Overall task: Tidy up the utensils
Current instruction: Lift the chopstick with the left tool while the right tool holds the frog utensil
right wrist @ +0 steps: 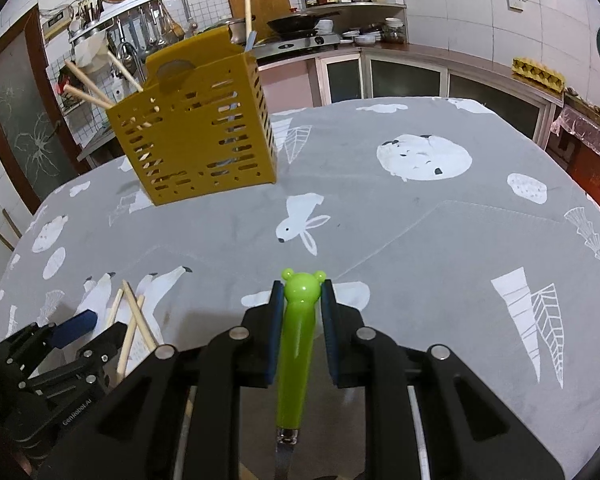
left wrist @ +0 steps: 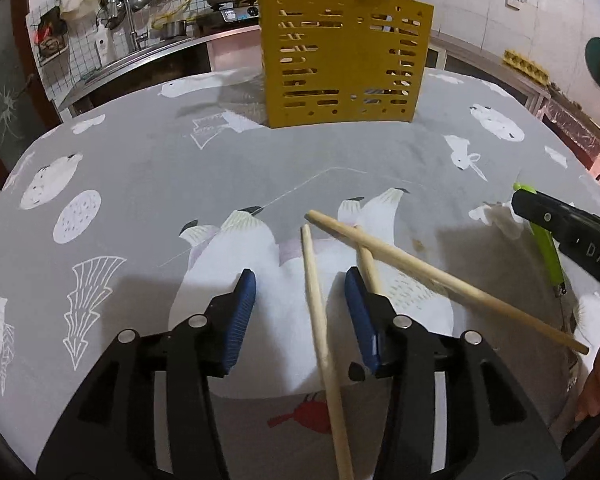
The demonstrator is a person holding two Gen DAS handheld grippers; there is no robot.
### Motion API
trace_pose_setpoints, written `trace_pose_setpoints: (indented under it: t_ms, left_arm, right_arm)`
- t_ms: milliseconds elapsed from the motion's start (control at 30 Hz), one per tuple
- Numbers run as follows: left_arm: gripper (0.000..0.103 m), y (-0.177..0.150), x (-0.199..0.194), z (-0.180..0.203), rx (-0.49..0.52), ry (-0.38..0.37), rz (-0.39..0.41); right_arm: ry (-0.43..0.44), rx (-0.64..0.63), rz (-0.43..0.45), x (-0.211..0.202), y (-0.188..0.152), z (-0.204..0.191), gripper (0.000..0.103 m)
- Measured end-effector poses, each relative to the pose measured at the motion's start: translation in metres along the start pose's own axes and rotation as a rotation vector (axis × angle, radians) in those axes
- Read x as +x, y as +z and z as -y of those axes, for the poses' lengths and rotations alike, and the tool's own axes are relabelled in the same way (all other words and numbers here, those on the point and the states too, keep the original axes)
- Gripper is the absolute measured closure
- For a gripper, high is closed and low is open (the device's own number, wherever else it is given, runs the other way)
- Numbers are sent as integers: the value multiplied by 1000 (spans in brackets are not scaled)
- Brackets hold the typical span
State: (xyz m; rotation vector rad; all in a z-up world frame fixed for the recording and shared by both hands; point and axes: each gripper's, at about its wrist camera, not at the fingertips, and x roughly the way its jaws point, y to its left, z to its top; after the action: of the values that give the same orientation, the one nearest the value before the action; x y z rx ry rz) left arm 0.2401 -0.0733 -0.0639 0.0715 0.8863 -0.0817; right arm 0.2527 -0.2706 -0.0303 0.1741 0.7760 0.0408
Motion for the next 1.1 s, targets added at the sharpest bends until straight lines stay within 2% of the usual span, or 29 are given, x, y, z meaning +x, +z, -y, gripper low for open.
trace_pose_setpoints:
  t_ms: [33,167,300,500,633,800,1100]
  left_arm:
    - [61,0,1,2,4,3,-1]
    - [85,2,2,13,52,14,4]
    - [97,5,3,15,65,9,2]
    - [97,6,0,5,29,-56,5]
    - [98,6,-8,1,19,-82,37]
    - [99,11,-29,-7,-7,-104,119]
    - [99,25,-80,-33,-76,-139,278]
  right_arm:
    - [-4,0,-3,2,-1,0,84]
    - [-5,14,-11,5,0,3,84]
    - [-6,4,11,1,2,0,84]
    - [-2,-13,26,-3,1,-4,84]
    - [3,-12,51,-8,1,-3,84]
    - [18,-17,79,-15,3,-6,84]
    - [32,-60,231,-60,17,-18,84]
